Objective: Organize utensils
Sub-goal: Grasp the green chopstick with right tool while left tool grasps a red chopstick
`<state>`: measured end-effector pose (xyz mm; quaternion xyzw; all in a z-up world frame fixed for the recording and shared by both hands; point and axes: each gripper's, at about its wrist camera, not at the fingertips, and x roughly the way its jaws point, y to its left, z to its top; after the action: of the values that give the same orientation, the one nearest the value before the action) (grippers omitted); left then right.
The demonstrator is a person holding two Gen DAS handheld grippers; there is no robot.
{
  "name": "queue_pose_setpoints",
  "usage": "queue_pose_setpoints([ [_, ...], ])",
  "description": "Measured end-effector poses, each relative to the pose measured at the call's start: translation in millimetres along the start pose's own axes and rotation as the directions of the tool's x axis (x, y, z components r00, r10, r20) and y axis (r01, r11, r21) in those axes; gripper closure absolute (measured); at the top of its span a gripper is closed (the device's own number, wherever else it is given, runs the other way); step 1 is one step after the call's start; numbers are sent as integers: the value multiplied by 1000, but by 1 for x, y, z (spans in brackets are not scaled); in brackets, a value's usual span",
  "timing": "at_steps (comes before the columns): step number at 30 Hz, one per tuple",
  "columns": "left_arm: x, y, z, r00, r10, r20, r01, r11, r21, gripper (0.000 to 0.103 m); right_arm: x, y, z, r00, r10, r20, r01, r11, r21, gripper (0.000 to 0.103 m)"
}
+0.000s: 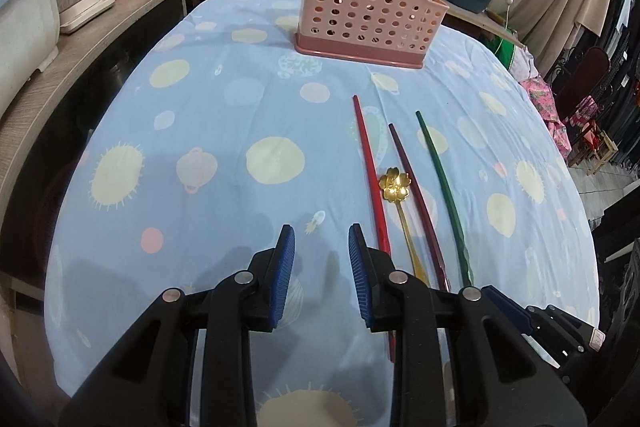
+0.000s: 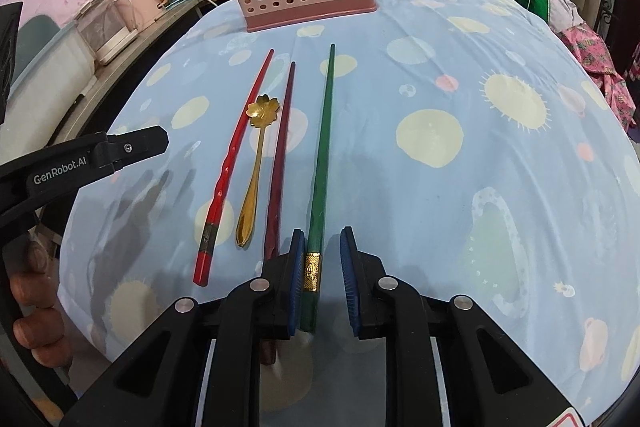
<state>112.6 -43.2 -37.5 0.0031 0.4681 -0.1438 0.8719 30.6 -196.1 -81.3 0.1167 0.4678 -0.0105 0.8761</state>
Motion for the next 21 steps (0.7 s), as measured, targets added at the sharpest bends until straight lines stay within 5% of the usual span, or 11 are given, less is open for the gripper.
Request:
queue_pose_setpoints([
  [21,5,-11,-28,998,-14,-63,17,999,39,75,-7,-10,-9,1000,-26,8,26,999,22,96],
])
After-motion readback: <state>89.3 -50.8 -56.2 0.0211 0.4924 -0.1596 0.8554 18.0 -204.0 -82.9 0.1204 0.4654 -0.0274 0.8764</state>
